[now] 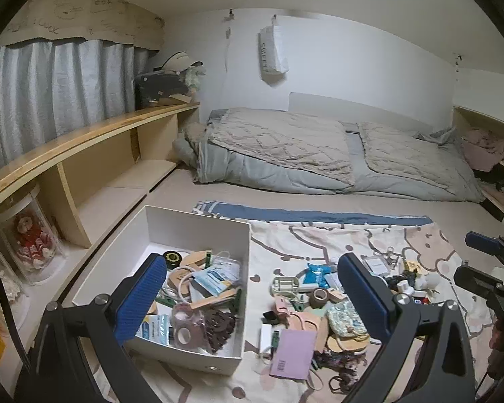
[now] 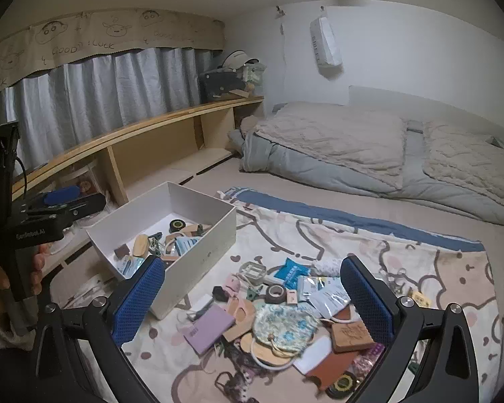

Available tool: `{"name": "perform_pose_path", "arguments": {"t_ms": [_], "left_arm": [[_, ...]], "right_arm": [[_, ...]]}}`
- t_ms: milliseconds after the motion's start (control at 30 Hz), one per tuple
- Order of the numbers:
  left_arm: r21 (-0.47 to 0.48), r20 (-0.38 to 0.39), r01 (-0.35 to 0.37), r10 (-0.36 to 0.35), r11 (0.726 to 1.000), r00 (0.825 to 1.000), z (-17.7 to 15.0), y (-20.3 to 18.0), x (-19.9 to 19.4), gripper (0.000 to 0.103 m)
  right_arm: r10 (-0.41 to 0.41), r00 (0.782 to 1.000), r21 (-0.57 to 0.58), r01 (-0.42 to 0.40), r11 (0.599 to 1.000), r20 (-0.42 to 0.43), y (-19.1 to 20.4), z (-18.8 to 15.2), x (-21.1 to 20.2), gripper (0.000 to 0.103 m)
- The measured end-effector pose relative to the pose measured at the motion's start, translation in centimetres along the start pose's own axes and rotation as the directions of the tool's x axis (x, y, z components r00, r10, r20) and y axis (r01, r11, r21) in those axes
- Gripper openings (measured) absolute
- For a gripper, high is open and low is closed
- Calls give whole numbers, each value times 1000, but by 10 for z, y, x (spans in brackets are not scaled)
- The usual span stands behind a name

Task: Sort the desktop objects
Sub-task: 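Raise both open tools out of the box and move back over the pile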

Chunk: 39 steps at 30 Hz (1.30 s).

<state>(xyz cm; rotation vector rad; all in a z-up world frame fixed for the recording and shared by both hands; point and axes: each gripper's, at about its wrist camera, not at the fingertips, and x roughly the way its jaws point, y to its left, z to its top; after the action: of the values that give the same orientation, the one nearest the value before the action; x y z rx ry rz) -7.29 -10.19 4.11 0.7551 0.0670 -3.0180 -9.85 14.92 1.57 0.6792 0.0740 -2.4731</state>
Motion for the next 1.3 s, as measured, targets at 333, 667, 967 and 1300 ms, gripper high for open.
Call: {"name": "perform_pose_path", "arguments": {"t_ms": [333, 667, 967, 1300], "left_arm": [[-4, -1, 85, -85, 996, 996, 3, -25, -7, 103], [23, 6, 169, -169, 985, 986, 13, -44, -15, 103], [7, 44, 222, -223, 975, 974, 27, -58, -27, 103], [43, 62, 202, -204, 978, 977, 9, -64, -19, 103]], "right_arm": [[-40, 999, 13, 40, 999, 20, -18, -13, -25, 103], [-90, 995, 33, 88, 996, 49, -40, -23, -50, 103], [-132, 990, 64, 129, 990, 50, -62, -36, -64, 103], [-168, 984, 103, 161, 982, 57, -82, -47, -70, 103]]}}
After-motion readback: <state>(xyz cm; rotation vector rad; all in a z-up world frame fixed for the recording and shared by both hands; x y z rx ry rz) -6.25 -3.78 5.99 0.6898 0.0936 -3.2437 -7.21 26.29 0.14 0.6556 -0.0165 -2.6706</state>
